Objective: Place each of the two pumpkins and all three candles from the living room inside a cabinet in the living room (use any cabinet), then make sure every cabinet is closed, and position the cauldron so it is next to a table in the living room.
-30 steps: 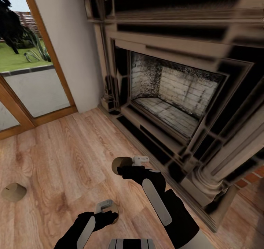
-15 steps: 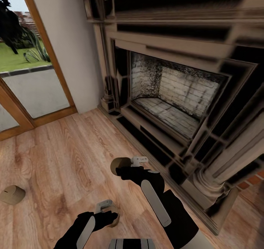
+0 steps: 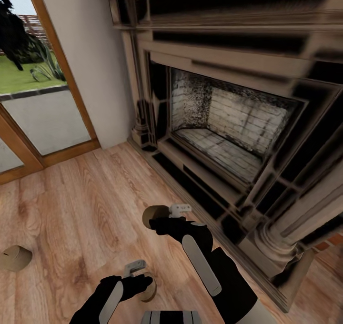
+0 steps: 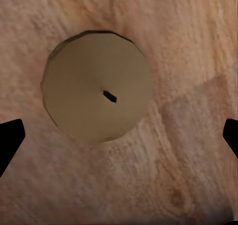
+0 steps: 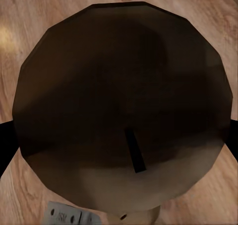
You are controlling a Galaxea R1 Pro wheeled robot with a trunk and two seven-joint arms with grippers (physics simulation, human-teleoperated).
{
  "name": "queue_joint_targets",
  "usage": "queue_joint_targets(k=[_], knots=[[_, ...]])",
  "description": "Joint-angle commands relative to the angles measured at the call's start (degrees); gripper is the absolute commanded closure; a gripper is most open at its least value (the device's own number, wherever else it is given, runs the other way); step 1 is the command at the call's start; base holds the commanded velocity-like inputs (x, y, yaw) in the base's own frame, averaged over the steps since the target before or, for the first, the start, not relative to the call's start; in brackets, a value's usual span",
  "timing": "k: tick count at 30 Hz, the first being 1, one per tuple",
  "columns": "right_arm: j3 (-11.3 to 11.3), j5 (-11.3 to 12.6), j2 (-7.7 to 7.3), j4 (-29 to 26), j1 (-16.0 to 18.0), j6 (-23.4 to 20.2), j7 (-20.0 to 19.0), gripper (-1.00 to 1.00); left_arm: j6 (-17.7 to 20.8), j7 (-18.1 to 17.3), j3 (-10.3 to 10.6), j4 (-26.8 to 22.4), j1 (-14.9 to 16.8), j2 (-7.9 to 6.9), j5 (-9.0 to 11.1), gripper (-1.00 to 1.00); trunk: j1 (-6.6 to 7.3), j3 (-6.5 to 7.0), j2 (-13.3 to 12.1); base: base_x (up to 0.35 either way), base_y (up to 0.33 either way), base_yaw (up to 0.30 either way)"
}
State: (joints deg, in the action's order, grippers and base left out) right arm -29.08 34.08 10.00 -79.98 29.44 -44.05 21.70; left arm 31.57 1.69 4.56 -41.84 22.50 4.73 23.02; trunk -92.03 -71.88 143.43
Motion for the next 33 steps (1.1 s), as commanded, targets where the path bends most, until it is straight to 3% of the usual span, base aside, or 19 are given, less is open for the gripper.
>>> queue_joint_targets(k=[1,4,7,11,26,33], knots=[[0.0,0.0,0.00,0.0,0.0,0.0,0.0,1.00,0.0,0.0,-0.1,0.0,0.0,0.02,0.0,-1.00,0.00,0.00,0.0,0.090,0.046,0.000],[0.0,0.0,0.00,0.0,0.0,0.0,0.0,1.00,0.0,1.8,-0.3,0.0,0.0,-0.03,0.1,-1.00,0.00,0.00,0.0,0.039,0.020,0.000],[0.0,0.0,0.00,0.0,0.0,0.0,0.0,1.00,-0.1,7.2,-0.4,0.0,0.0,0.06,0.2,-1.00,0.00,0.00,0.0,0.010,0.005,0.000],[0.0,0.0,0.00,0.0,0.0,0.0,0.0,1.00,-1.8,10.7,-0.3,0.0,0.0,0.16,0.2,-1.00,0.00,0.00,0.0,0.003,0.001,0.000],[0.0,0.0,0.00,0.0,0.0,0.0,0.1,1.00,-3.4,11.5,0.2,0.0,0.0,0.35,0.2,-1.00,0.00,0.00,0.0,0.000,0.000,0.000],[0.0,-0.2,0.00,0.0,0.0,-0.1,0.1,1.00,-3.3,11.1,0.9,0.0,0.0,1.04,0.2,-1.00,-0.18,-1.55,0.1,0.000,0.000,0.000]])
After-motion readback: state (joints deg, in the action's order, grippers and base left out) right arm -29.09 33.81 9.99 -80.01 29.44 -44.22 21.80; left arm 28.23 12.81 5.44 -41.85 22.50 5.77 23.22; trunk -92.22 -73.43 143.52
